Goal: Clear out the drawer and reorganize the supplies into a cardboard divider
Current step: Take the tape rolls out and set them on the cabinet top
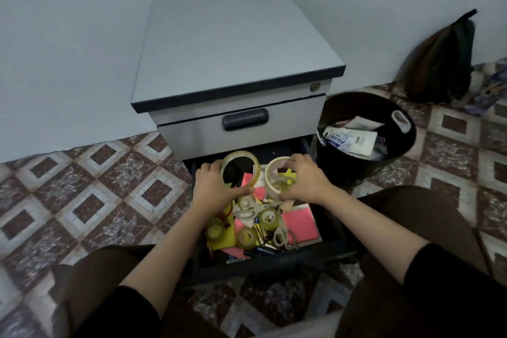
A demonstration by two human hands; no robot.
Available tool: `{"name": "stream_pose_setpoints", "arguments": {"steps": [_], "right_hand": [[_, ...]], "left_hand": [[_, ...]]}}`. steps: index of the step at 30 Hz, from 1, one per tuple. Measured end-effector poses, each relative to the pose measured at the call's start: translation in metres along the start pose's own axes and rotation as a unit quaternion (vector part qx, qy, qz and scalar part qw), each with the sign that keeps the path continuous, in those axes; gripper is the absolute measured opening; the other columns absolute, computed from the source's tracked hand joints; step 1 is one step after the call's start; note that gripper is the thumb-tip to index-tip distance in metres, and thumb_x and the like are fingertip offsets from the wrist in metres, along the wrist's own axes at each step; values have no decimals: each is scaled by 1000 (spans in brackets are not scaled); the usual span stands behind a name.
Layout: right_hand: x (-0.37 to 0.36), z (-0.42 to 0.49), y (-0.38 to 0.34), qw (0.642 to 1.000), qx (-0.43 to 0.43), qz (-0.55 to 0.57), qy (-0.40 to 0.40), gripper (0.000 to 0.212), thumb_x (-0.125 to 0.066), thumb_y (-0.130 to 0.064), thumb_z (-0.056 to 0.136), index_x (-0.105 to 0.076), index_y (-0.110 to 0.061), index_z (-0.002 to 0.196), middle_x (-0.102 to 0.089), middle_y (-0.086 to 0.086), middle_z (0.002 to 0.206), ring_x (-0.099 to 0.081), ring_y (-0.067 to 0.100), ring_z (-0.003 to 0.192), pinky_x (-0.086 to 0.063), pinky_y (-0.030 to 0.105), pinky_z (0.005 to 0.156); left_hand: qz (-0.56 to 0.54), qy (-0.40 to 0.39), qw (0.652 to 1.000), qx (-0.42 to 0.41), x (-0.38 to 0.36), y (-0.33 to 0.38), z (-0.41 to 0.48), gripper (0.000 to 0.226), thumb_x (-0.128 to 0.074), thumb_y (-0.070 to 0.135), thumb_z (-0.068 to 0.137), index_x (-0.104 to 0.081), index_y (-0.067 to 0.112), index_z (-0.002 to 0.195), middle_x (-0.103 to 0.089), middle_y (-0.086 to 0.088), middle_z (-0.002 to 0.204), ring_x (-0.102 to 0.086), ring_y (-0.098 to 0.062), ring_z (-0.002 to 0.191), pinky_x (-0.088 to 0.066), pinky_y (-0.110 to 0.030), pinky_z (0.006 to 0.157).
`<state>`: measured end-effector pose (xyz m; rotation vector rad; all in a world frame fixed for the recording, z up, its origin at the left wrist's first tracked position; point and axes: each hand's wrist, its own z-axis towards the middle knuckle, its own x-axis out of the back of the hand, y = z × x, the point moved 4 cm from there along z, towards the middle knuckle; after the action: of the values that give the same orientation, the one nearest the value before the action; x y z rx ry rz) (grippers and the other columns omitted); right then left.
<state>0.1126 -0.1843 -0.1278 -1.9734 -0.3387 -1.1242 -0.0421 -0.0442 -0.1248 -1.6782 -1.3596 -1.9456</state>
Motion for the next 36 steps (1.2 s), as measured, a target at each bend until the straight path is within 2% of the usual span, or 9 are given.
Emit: {"name": "stream_pose_setpoints", "arguments": {"steps": [5,10,13,16,20,25,29,33,36], "right_hand": [[35,-12,-20,996,55,47,53,95,-84,-38,57,-38,-10,136,-39,5,131,-42,20,119,-36,28,94],[74,-23,-39,987,96,88,94,98,-85,-38,59,-36,-9,138,-43,4,134,-42,19,122,-32,23,88],[102,-26,-55,978,120,112,125,86,-84,-40,58,-47,-13,130,-50,0,123,-48,15,113,-33,23,84],[131,-29,-72,969,141,136,153,76,-85,-38,60,-50,-15,125,-47,-4,114,-46,12,109,-33,23,84],[163,-21,-92,952,155,179,195,61,-84,-40,62,-57,-19,112,-52,-3,109,-50,14,104,-36,23,77],[183,7,-113,948,133,187,218,82,-81,-46,63,-47,-11,128,-49,-1,120,-47,15,109,-36,26,89],[185,39,-127,949,115,212,204,98,-81,-48,62,-36,-8,141,-45,4,139,-44,21,125,-37,35,104],[184,73,-139,953,101,211,195,94,-82,-52,58,-44,-9,133,-52,3,129,-51,21,116,-42,35,97],[183,101,-146,956,95,207,185,89,-81,-56,54,-51,-10,124,-57,1,121,-54,20,109,-44,32,89]], "left_hand": [[1,47,998,-33,45,18,-12,85,-75,61,60,-49,14,126,-49,-9,120,-39,-24,115,-34,-31,93],[-40,79,995,-43,87,26,-13,80,-74,66,57,-55,17,118,-57,-5,112,-47,-23,109,-43,-37,92],[-43,101,992,-61,114,33,-7,86,-62,84,47,-62,21,105,-62,3,91,-58,-23,91,-49,-36,78],[-45,133,987,-74,142,47,0,78,-62,85,46,-61,22,92,-52,9,73,-52,-19,77,-39,-31,65],[-48,156,985,-65,170,51,20,94,-58,88,42,-61,17,103,-59,-4,88,-55,-25,88,-44,-35,73],[-11,155,987,-49,191,52,51,83,-51,84,43,-59,18,93,-60,-8,91,-54,-27,92,-39,-31,72],[14,139,990,-14,191,43,78,88,-63,76,52,-60,9,110,-58,-11,103,-50,-29,103,-39,-33,83],[22,129,991,0,185,33,106,78,-70,64,64,-57,9,117,-55,-11,112,-44,-28,109,-37,-32,87],[11,121,993,6,181,30,126,69,-73,57,66,-56,11,114,-51,-10,112,-40,-26,110,-35,-30,87]]}}
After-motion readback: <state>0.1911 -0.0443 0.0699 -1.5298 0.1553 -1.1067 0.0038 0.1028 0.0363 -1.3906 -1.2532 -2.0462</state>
